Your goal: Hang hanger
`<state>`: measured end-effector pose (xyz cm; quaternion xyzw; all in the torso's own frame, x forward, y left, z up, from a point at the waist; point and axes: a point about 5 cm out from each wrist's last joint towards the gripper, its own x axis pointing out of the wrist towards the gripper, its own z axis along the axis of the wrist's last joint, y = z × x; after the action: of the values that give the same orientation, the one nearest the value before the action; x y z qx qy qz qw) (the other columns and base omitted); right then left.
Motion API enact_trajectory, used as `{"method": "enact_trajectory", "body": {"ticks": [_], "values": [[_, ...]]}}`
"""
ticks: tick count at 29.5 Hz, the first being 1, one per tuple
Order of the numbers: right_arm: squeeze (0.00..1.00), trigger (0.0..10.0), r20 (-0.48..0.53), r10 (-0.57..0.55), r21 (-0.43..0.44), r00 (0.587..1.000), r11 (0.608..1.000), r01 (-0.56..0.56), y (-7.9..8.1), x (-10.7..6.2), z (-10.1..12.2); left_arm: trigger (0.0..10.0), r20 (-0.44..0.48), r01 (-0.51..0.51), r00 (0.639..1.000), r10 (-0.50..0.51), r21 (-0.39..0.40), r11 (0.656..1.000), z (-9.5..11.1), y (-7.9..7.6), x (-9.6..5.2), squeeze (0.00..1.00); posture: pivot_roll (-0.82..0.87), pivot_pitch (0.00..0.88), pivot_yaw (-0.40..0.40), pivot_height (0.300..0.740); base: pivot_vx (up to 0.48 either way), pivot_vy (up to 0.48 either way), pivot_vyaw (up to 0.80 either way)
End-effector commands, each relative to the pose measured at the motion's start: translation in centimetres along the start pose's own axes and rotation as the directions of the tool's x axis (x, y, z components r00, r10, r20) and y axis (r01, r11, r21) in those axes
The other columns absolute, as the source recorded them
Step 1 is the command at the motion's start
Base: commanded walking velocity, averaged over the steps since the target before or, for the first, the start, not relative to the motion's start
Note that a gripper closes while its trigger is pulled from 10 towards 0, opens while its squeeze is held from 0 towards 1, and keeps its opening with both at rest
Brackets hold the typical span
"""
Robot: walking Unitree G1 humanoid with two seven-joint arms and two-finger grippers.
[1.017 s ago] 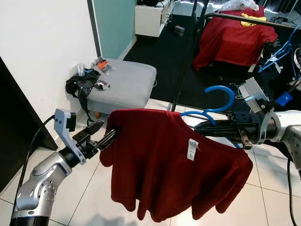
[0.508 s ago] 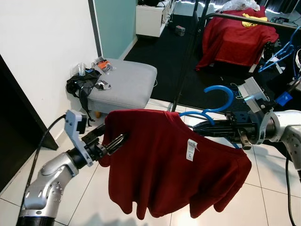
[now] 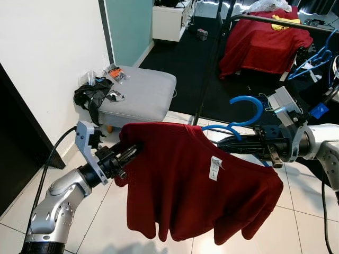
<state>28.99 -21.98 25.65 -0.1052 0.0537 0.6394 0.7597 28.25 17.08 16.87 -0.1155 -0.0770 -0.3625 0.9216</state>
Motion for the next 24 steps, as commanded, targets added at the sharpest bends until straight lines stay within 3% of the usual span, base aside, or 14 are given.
{"method": "enact_trajectory", "body": {"ticks": [1, 14, 17, 20, 24], "values": [[0.0, 10.0, 0.007, 0.018, -0.017, 1.0, 1.0, -0.017, 0.2, 0.2, 0.4, 0.0, 0.006, -0.008, 1.0, 0.008, -0.021, 1.0, -0.2, 0.1, -0.2, 0.0, -0.04, 0.09, -0.006, 0.74, 0.0, 0.0, 0.0], [0.0, 10.0, 0.008, -0.004, -0.003, 1.0, 1.0, 0.004, 0.2, 1.1, -0.4, 0.0, 0.037, -0.068, 0.997, 0.069, -0.03, 0.997, 0.3, 0.8, -0.4, 0.0, -0.04, 0.097, -0.004, 0.74, 0.0, 0.0, 0.0], [0.0, 10.0, 0.0, -0.003, 0.018, 1.0, 1.0, 0.003, 0.7, 2.4, -1.6, 0.0, 0.041, -0.106, 0.993, 0.107, -0.03, 0.994, 0.7, 1.3, -1.6, 0.0, -0.03, 0.111, -0.006, 0.74, 0.0, 0.0, 0.0], [0.0, 10.0, -0.003, -0.003, 0.022, 1.0, 1.0, 0.003, 0.8, 2.5, -1.8, 0.0, 0.041, -0.118, 0.992, 0.119, -0.024, 0.993, 0.9, 1.5, -1.9, 0.0, -0.03, 0.111, -0.006, 0.74, 0.0, 0.0, 0.0], [0.0, 10.0, -0.036, 0.019, 0.046, 0.999, 0.999, -0.017, 1.7, 3.0, -2.9, 0.0, 0.064, -0.199, 0.978, 0.198, 0.015, 0.98, 2.3, 3.2, -2.7, 0.0, -0.02, 0.115, 0.002, 0.74, 0.0, 0.0, 0.0]]}}
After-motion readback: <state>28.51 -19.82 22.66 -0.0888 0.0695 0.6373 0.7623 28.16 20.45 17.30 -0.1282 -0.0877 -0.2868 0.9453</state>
